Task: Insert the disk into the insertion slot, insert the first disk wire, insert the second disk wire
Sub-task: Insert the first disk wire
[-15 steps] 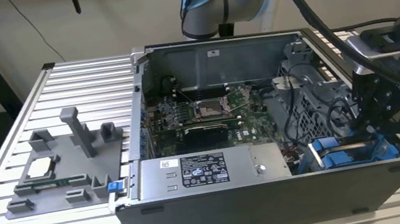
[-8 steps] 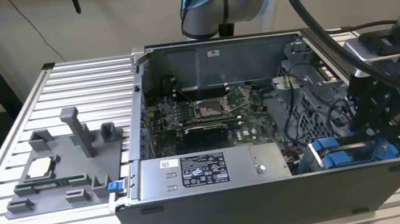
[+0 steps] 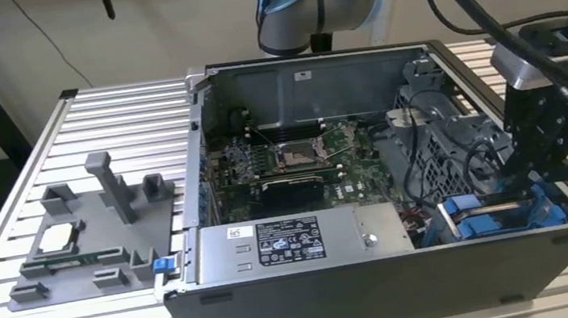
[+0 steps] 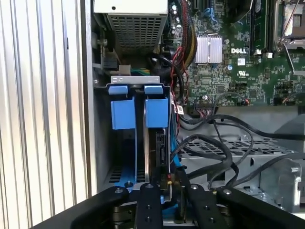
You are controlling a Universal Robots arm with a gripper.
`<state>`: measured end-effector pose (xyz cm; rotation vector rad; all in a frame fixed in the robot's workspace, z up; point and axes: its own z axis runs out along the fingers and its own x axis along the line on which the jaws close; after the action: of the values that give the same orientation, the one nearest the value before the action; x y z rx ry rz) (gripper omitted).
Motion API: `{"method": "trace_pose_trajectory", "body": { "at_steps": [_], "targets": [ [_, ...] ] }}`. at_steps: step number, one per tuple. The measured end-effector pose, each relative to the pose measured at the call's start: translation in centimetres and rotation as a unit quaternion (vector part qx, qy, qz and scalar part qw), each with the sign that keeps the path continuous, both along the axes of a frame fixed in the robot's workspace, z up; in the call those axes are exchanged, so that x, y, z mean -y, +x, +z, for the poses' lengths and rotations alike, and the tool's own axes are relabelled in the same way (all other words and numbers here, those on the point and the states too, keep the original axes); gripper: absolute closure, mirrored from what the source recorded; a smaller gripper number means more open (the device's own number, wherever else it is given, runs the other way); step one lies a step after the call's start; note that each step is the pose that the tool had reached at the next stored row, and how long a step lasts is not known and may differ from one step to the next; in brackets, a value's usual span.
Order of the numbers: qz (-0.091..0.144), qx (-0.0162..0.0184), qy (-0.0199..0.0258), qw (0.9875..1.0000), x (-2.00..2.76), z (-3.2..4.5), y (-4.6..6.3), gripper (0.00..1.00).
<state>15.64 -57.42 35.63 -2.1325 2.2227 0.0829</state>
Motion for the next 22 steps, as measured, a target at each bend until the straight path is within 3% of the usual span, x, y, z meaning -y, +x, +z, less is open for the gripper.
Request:
{"method": "trace_pose_trajectory", "body": {
  "at_steps": [6,11,15,19,22],
  "targets": [
    [0.0,0.0,-0.0001,1.0,0.0,2.34,0.0,0.0],
    [0.0,0.0,-0.0001,1.0,0.0,3.55,0.0,0.0],
    [0.0,-0.0004,0.0012,1.0,0.0,3.7,0.8,0.0],
    [0.0,-0.0043,0.0037,1.0,0.05,3.43,2.1,0.0],
    [0.0,-0.0058,0.0045,1.0,0.21,2.99,2.3,0.0]
  ]
}}
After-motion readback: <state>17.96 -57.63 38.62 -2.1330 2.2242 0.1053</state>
